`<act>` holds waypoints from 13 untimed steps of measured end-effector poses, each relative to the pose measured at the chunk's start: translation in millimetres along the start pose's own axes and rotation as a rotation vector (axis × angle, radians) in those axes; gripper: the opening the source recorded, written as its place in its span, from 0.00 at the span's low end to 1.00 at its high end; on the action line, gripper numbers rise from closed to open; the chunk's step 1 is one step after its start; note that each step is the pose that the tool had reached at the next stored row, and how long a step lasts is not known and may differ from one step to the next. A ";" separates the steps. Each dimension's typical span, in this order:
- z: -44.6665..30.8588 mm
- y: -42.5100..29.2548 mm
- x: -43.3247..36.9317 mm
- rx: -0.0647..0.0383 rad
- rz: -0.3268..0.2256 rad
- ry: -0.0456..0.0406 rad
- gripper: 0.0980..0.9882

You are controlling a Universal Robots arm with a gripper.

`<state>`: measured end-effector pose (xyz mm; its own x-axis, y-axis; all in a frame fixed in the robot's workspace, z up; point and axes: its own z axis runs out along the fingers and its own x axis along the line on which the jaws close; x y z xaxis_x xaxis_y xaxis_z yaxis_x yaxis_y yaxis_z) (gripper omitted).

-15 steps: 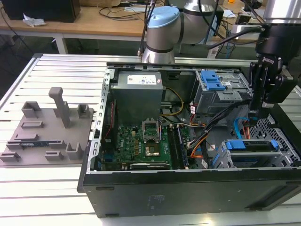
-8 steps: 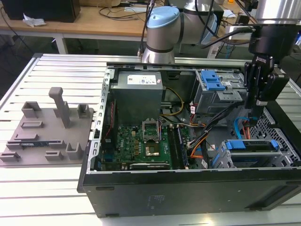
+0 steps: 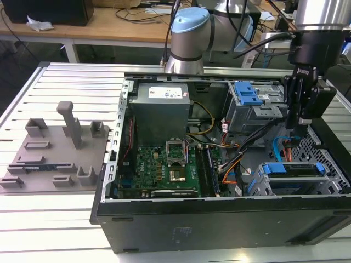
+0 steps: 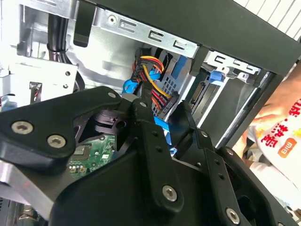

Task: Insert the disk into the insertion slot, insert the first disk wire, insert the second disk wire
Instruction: 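Insert the first disk wire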

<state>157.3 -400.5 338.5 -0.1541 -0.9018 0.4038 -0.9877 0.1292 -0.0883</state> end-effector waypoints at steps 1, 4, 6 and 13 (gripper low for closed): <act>0.5 0.1 -0.2 0.000 0.000 0.0028 0.36; 0.7 0.1 -0.7 0.001 0.000 0.0081 0.36; 0.7 0.2 -0.9 0.001 0.000 0.0090 0.36; 1.1 1.5 -1.9 0.005 -0.001 0.0289 0.36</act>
<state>156.1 -399.0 336.7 -0.1540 -0.8896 0.4299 -0.9877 0.1265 -0.0921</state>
